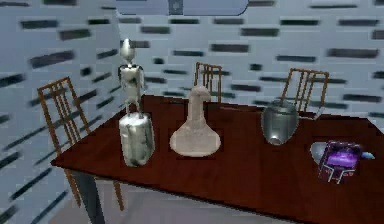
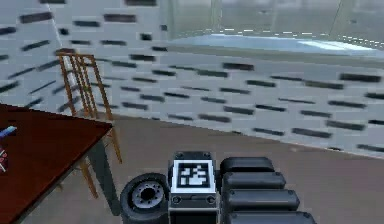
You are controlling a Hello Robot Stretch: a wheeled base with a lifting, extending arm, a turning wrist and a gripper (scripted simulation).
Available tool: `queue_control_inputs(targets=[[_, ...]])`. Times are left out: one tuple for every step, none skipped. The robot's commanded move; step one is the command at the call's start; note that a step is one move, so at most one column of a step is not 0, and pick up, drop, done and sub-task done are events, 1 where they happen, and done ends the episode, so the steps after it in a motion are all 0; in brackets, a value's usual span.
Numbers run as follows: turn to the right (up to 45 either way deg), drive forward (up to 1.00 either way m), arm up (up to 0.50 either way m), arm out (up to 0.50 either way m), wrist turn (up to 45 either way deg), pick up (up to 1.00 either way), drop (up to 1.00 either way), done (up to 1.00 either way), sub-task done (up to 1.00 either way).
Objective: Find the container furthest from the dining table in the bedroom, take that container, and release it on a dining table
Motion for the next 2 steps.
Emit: queue_control_inputs(targets=[[0.0, 0.35, 0.00, 0.00, 0.0, 0.00, 0.00, 0.00, 0.00], [-45.0, 0.00, 0.00, 0.00, 0.0, 0.00, 0.00, 0.00, 0.00]])
